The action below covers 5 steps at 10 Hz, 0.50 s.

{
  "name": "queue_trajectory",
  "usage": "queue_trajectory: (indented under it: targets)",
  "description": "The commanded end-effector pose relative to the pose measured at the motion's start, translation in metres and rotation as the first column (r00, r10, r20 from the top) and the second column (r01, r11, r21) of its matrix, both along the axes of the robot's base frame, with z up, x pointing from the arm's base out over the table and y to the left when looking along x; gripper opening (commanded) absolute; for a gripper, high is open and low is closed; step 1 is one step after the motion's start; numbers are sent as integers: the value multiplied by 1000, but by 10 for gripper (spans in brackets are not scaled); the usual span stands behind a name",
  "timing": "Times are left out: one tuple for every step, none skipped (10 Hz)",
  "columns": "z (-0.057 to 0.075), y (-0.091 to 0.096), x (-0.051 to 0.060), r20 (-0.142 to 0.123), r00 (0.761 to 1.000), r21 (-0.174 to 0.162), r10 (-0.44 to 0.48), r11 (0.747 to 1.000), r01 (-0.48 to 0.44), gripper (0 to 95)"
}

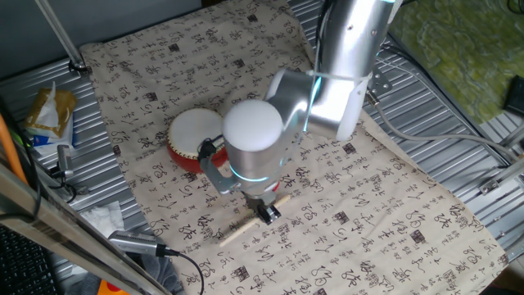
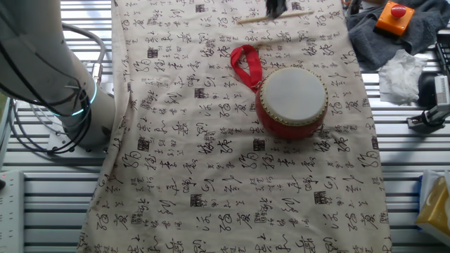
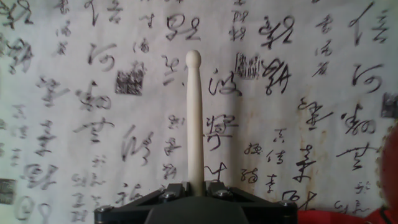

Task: Play the drum

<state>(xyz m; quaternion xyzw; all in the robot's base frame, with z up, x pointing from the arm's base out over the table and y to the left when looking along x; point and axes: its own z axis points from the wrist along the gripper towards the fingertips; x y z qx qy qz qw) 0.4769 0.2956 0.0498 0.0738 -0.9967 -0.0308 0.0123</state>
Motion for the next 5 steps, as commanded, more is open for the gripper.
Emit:
queue_trajectory:
  targets:
    - [-7,0,-8,-4,1000,1,-8,1000,8,0]
    - [-10,1,-10,-2,1000,2,-10,1000,10,0]
    - [-13,3,-12,-4,1000,-2,-11,1000,11,0]
    - [-15,3,-13,-4,1000,-2,-14,1000,14,0]
    - [-21,6,-15,-3,1000,-1,-16,1000,16,0]
